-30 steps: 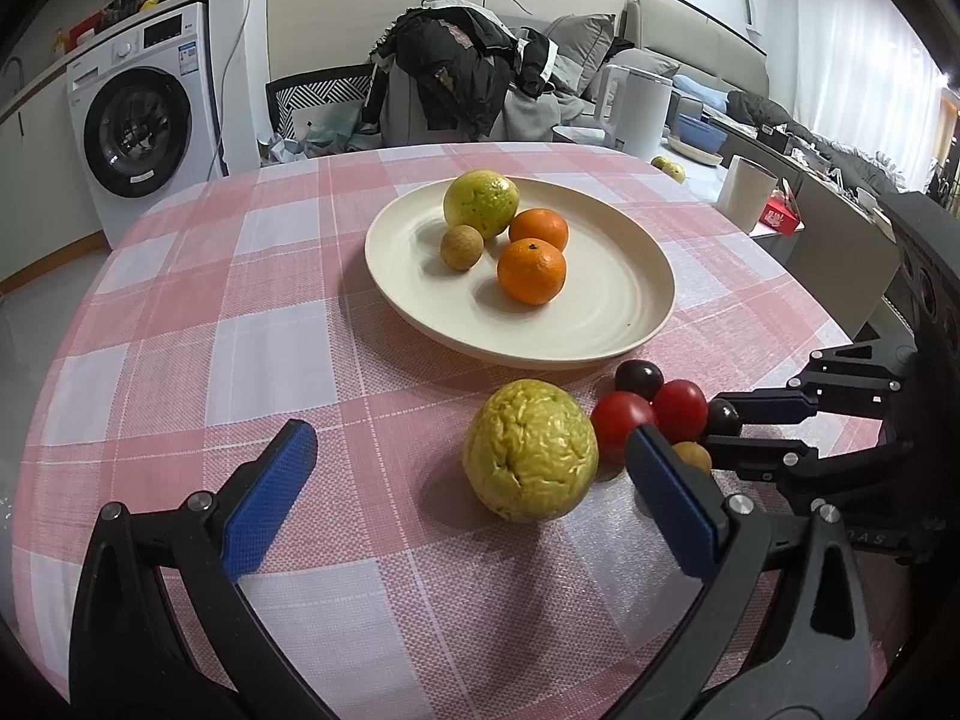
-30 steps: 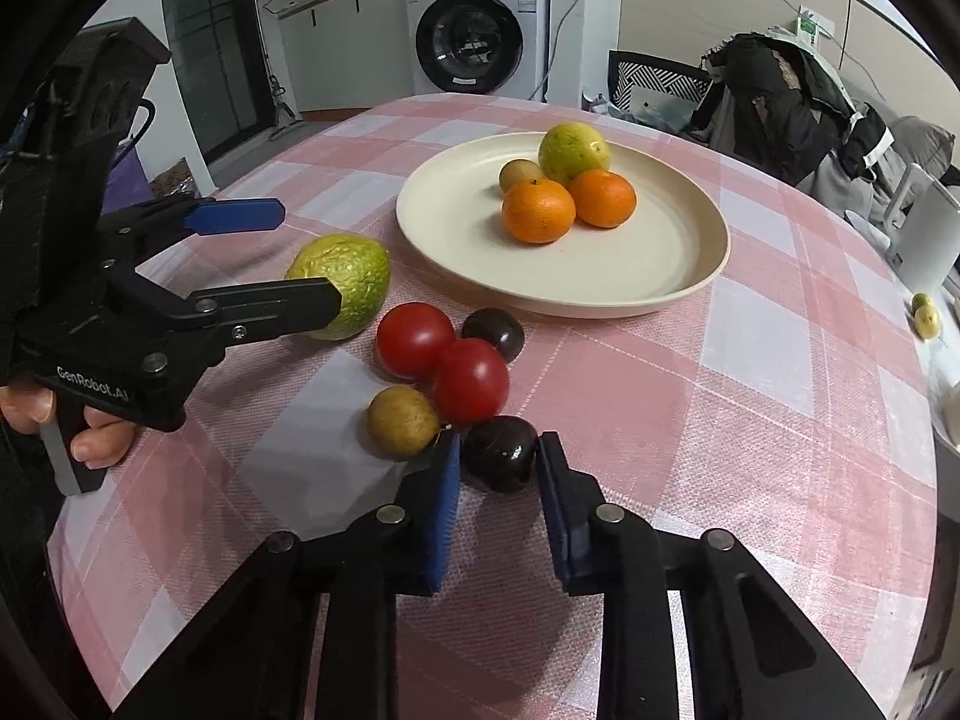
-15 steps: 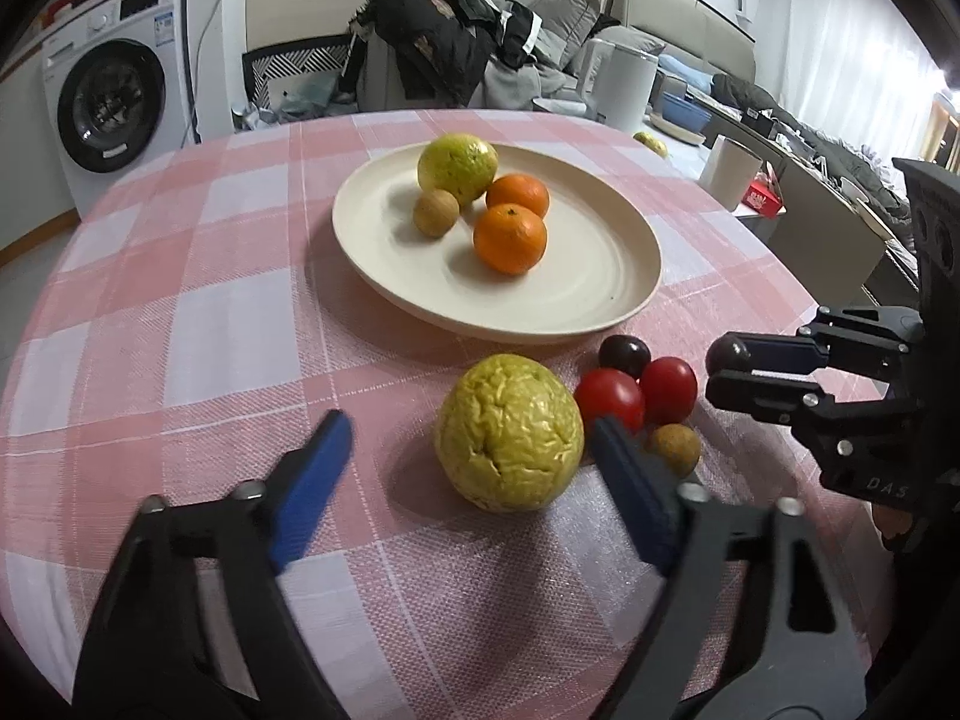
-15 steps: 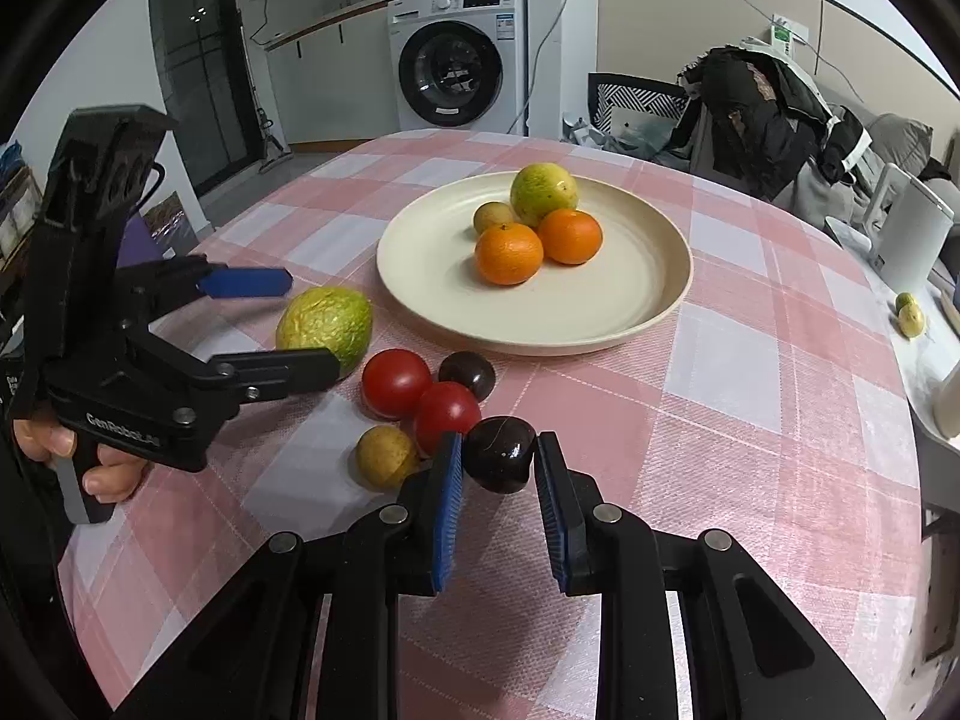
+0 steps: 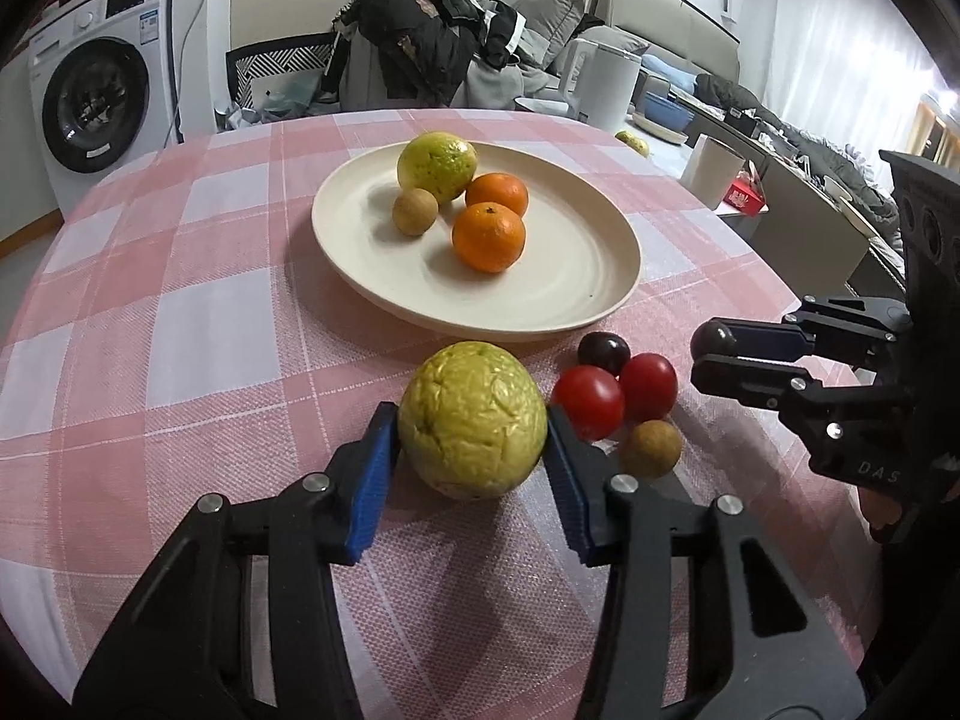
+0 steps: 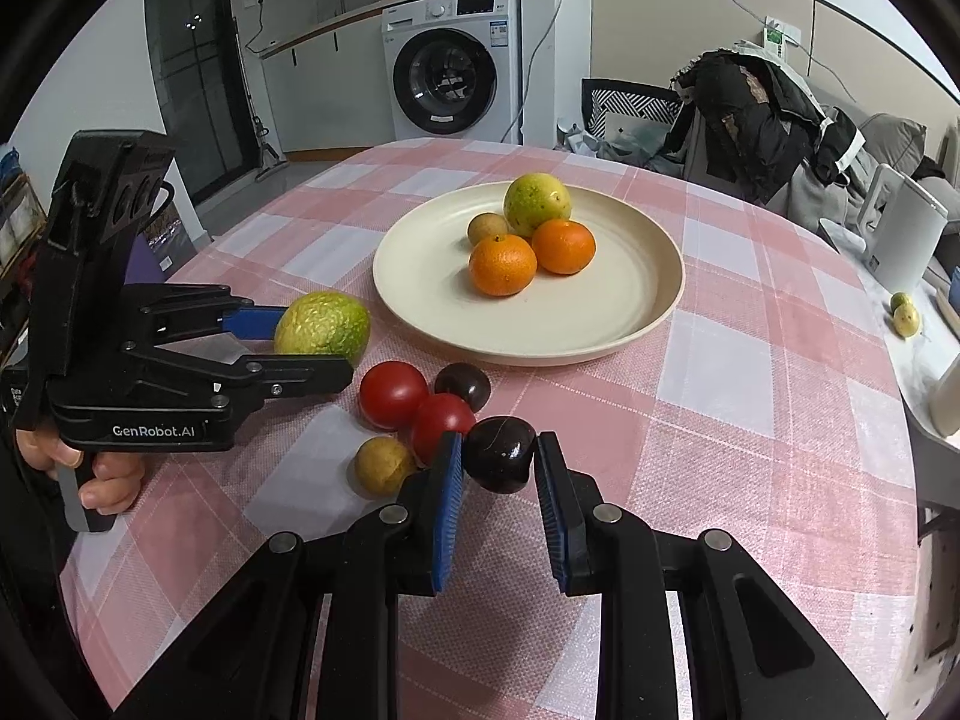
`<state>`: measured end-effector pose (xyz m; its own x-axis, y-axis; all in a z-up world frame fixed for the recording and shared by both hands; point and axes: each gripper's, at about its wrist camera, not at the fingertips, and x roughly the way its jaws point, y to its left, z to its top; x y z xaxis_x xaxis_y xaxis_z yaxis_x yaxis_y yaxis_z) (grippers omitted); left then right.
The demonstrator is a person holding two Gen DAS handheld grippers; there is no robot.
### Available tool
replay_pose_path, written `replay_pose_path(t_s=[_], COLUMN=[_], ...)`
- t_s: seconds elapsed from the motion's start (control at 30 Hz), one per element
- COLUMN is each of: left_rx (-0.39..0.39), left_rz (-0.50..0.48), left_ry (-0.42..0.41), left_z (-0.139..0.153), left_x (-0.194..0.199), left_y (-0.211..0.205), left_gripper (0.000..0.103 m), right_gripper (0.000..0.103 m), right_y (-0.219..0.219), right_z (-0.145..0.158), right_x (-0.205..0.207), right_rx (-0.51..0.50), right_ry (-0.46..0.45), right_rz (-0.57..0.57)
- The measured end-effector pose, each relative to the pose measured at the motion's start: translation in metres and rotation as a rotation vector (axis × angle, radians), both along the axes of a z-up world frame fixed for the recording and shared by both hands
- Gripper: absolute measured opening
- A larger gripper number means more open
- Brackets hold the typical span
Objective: Organize fruits
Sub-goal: 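Grasp the wrinkled yellow-green pomelo with the left tool while the right tool grasps a dark plum, then lift the pomelo and plum and carry both over the cream plate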
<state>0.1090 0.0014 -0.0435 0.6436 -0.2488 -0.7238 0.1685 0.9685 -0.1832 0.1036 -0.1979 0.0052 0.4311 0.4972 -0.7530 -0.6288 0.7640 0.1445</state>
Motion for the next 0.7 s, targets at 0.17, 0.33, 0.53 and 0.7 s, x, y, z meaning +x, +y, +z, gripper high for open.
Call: replay_pose_path(t_s=[0.17, 0.33, 0.53, 0.7], left_rx=[-0.012, -0.026, -0.009, -0.001], left_rz=[0.016, 0.045, 0.074, 0.086], left_ry=[-0.043, -0.078, -0.105, -0.139], left_z=[0.009, 0.018, 0.032, 0.045], left_x=[-0.003, -0.007, -0.006, -0.004], left_y=[0.005, 0.011, 0.015, 0.015], left_gripper=[0.045, 0.045, 0.045, 0.045], right_gripper=[0.025, 0.025, 0.025, 0.025], right_y=[-0.003, -0.005, -0.008, -0.012], right_z=[0.001, 0.004, 0.009, 0.016], right_x=[0.002, 0.003, 0.004, 0.007], right_rx=[0.010, 0.028, 0.075, 0.115], right_ry=[-0.007, -0.012, -0.024, -0.039], right_rz=[-0.012, -0.022, -0.038, -0.058])
